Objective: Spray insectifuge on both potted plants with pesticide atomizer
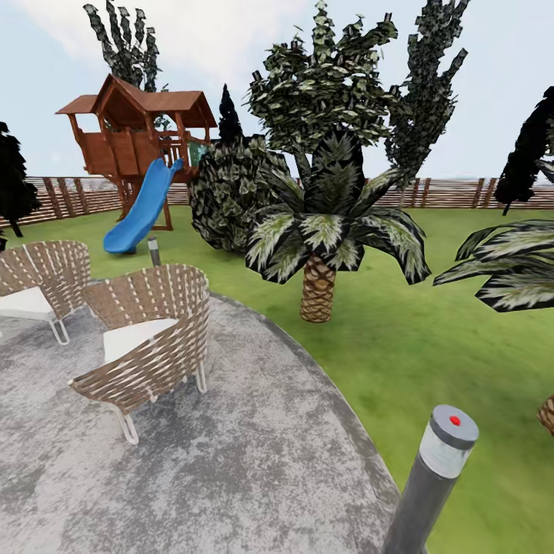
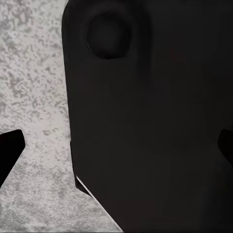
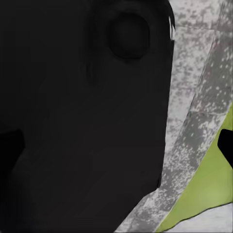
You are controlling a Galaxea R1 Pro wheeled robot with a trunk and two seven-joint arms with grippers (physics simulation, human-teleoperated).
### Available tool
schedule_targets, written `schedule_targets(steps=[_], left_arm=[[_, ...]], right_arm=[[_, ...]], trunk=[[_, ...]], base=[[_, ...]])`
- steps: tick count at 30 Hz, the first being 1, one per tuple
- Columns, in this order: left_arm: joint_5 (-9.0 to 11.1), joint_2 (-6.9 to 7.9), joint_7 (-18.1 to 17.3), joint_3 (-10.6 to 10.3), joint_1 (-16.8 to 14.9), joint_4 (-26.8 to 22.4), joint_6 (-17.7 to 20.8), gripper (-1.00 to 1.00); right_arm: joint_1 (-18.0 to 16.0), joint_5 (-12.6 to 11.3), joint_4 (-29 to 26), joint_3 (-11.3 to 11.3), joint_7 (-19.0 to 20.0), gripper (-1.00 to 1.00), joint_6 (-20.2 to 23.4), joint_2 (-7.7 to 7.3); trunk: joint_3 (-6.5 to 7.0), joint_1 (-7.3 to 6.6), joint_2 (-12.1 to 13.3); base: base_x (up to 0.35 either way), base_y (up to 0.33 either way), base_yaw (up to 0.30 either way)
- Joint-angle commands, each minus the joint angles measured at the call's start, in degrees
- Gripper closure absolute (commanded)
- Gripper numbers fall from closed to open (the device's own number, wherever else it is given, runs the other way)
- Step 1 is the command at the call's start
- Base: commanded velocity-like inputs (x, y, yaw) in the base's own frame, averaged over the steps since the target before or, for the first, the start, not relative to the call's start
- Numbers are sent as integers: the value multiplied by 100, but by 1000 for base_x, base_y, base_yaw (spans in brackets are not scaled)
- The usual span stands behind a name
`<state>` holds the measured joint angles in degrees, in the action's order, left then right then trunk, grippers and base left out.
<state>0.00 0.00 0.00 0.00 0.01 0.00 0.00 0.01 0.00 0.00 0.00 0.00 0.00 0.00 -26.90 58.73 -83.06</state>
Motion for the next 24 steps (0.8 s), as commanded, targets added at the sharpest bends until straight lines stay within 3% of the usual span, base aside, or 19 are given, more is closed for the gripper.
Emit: schedule_targets(steps=[1,9,24], left_arm=[[-9,-9,-9,1,-1,-33,-9,-100],[-9,-9,-9,8,-1,-58,-9,-100],[-9,-9,-9,6,-1,-62,-9,-100]], right_arm=[[-34,18,-33,9,-9,-100,-33,33],[-45,9,-233,13,-9,-100,-122,230],[-46,9,-523,9,-16,-100,-235,201]], trunk=[[-3,0,-2],[-3,0,-2],[-3,0,-2]], base=[[0,0,0],[0,0,0],[0,0,0]])
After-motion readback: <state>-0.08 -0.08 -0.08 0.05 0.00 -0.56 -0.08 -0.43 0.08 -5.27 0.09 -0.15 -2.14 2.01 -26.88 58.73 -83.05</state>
